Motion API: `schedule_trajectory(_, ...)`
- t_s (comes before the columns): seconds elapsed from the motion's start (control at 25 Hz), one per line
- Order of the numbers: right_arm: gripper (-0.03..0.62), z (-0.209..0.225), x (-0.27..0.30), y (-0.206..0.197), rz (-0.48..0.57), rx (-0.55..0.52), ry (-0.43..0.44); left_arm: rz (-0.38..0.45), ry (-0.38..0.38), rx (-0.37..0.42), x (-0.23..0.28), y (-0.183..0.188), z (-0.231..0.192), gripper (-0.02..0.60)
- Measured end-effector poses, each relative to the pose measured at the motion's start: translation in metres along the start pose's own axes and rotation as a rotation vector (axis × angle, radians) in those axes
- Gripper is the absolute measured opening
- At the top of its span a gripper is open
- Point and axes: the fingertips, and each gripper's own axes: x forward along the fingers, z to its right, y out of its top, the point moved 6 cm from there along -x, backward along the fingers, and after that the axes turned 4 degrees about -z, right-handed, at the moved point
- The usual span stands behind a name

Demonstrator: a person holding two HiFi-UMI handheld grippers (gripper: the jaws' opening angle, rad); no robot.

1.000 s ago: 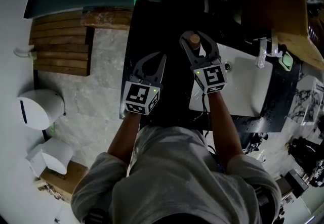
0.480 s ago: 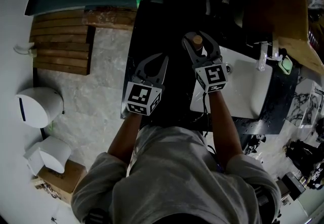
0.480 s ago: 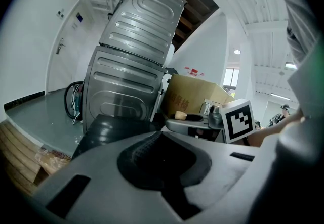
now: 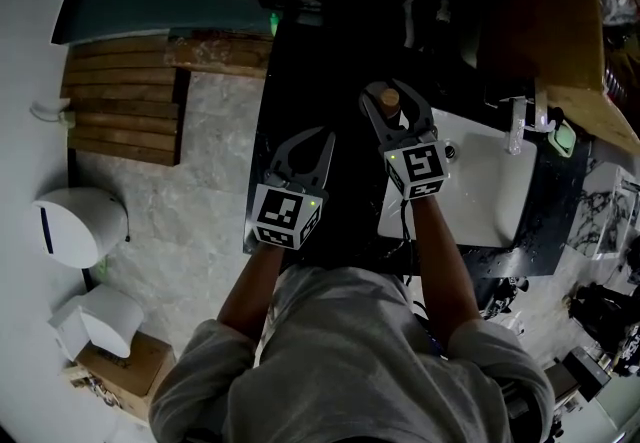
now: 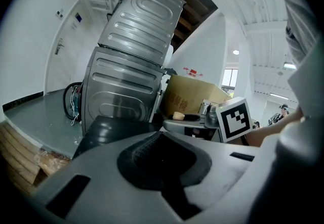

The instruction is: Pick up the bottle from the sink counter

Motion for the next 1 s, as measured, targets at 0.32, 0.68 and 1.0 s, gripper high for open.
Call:
schedule_trajectory(0.32,0.175,-0.0006,0.0006,-0.0021,-0.021,-0.025,-0.014,-0.004,-0.008,-0.001,0.0003,-0.0023,-0.004,0.011)
schedule_trajectory(0.68,0.149,0.0012,-0.0005,0.0006,-0.016,-0.002,-0.019,-0.012,-0.033,0.007,0.0041,-0.0012,-0.0012,0.011)
schedule_trajectory(1.0,0.13,-0.0011,-0.0063,0.0019,-0.022,0.002,-0.051,-0.013,-0.048,0.015,0.0032,0.0,0.0004,0.011)
